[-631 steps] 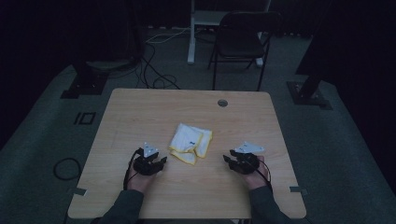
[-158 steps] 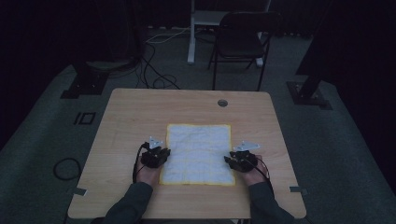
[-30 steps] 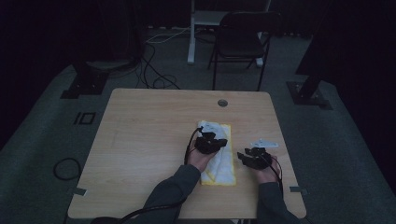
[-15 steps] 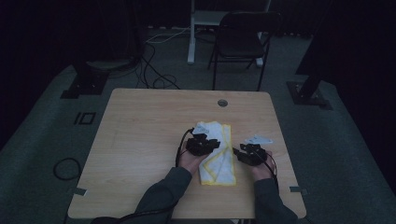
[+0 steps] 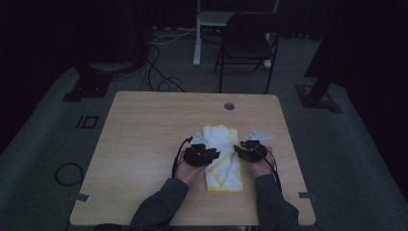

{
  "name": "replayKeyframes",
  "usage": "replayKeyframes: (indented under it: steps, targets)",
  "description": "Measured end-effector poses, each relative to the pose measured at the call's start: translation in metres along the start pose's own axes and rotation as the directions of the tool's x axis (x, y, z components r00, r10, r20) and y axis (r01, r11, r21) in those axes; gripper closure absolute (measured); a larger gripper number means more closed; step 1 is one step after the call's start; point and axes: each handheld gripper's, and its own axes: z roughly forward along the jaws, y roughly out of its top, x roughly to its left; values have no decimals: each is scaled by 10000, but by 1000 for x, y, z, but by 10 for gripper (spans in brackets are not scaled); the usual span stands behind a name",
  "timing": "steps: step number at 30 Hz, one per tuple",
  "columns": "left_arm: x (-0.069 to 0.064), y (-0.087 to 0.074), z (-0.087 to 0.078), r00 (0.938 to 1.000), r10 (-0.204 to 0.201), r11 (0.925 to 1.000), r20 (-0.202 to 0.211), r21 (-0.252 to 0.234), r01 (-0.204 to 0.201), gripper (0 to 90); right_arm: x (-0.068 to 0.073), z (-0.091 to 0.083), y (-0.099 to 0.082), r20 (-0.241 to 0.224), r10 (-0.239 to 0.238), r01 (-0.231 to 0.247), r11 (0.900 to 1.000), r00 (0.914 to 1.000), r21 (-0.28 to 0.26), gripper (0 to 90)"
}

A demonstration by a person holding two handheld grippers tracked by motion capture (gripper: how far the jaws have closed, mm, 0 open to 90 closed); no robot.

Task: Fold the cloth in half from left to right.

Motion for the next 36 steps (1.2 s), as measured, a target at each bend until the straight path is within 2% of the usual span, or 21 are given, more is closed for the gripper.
replayKeyframes:
  steps: [5,7,10,18,23,25,28,31,33,35,36]
  targets:
    - [0,-14,2,9999,-101,9994,79,325,98,705,0,8,8,14,-105,105,9999,9999,20,613]
    - [0,-21,4,9996,-228,9990,146,395,222,656,-2,16,16,-71,-27,27,10000,10000,18,595]
    - [1,-29,8,9992,-338,9977,205,587,325,634,-4,25,23,-68,-10,10,10000,10000,78,594]
    - [0,-36,17,9991,-311,9964,300,803,286,610,-12,51,40,41,215,-216,9992,9998,326,594]
    - [0,-39,21,9987,-339,9953,372,921,304,604,-19,67,45,-48,701,-697,9958,9975,596,578]
    - [0,-40,23,9986,-339,9949,413,960,298,604,-22,72,46,-112,1031,-1020,9922,9946,718,578]
    - [0,-40,25,9981,-404,9945,473,990,355,607,-24,76,47,-279,1259,-1233,9891,9917,802,604]
    - [-1,-40,26,9982,-348,9931,479,1131,292,673,-25,78,48,-454,1429,-1388,9867,9887,846,668]
    - [-3,-40,26,9985,-277,9926,480,1198,218,772,-24,78,48,-554,1516,-1465,9855,9869,858,745]
    - [-5,-39,26,9975,-234,9929,660,1182,154,827,-20,79,49,-567,1245,-1194,9892,9906,853,811]
    - [-7,-39,25,9974,-119,9930,714,1177,34,850,-18,78,50,-418,971,-935,9924,9944,795,847]
